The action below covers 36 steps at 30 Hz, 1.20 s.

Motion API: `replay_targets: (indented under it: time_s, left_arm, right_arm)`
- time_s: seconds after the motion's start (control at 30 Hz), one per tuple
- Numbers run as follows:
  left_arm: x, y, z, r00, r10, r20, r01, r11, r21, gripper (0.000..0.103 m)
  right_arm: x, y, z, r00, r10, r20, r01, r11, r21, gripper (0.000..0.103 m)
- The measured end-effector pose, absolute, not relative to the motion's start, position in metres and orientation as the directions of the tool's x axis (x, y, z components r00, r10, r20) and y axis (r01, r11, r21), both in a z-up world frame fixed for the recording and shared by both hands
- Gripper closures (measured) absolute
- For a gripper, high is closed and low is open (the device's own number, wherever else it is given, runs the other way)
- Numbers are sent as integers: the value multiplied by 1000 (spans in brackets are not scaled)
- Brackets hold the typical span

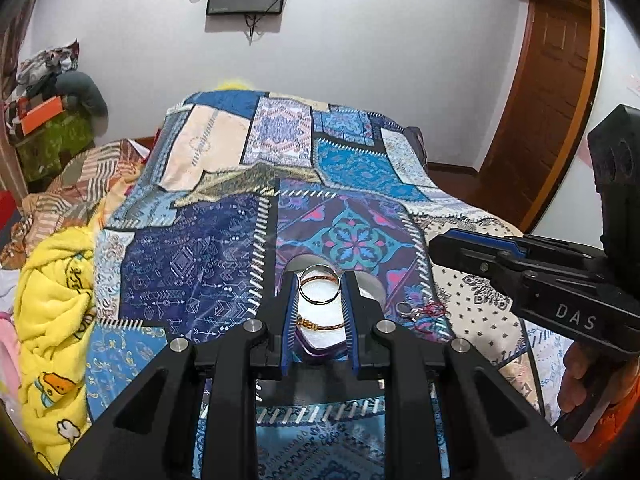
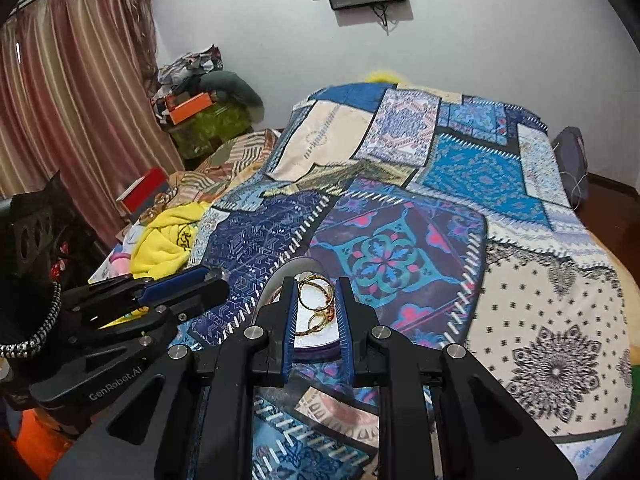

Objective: Organize jewelry
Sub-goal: 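Carry both rings over the heart tin and open both tools to drop them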

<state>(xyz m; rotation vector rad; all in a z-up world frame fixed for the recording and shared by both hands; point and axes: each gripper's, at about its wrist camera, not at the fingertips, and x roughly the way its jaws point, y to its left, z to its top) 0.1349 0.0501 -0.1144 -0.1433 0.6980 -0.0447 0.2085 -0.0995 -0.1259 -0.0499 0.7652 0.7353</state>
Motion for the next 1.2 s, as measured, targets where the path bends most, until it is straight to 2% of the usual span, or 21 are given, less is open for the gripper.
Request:
replay_targets:
  time_s: [0.47, 1.07, 1.2]
  left_arm:
    - [167, 52, -154, 705, -129, -697, 35, 988, -147, 83]
    - [177, 57, -165, 689, -131, -713, 52, 990, -132, 83]
    - [176, 57, -166, 684, -126, -718, 43, 990, -132, 79]
  right_arm:
    - [236, -74, -155, 400, 585, -705, -631, 734, 251, 86]
    - [242, -55, -167, 334, 588, -736, -644, 713, 278, 85]
    - [239, -57, -163, 359, 576, -735, -646, 721, 249, 76]
